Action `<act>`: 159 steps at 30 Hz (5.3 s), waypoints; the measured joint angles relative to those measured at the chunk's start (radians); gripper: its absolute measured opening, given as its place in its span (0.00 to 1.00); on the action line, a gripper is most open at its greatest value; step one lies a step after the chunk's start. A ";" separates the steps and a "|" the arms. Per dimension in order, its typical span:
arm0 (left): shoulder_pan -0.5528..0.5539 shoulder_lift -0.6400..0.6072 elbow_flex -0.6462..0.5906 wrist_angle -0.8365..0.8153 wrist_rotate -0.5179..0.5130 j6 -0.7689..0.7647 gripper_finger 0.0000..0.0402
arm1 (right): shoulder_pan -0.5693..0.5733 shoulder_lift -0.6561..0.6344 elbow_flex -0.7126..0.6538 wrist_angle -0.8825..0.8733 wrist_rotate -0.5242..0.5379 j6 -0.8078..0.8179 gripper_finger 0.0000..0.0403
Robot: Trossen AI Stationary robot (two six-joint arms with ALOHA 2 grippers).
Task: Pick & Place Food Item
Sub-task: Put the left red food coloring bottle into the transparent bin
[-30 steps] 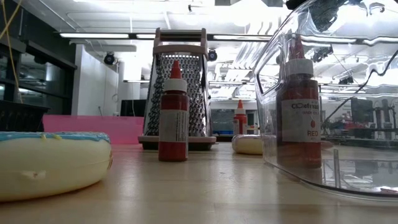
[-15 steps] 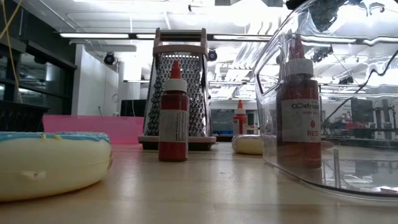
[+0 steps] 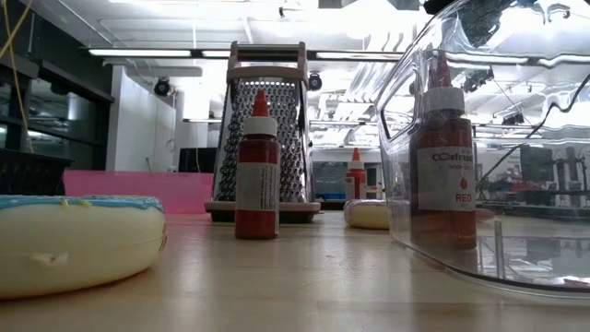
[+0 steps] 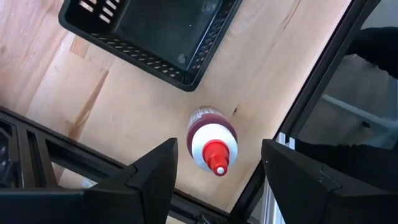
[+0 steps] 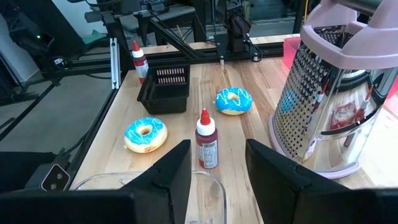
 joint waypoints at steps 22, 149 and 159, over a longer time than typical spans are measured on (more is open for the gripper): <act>0.031 0.022 0.000 0.002 0.045 0.025 0.56 | 0.000 0.000 0.000 0.000 0.000 0.000 0.35; -0.053 0.156 -0.066 0.097 0.103 -0.147 0.56 | 0.000 0.000 0.000 0.000 0.000 0.000 0.35; -0.053 0.177 -0.068 0.092 0.101 -0.145 0.56 | 0.000 0.000 0.000 0.000 0.000 0.000 0.35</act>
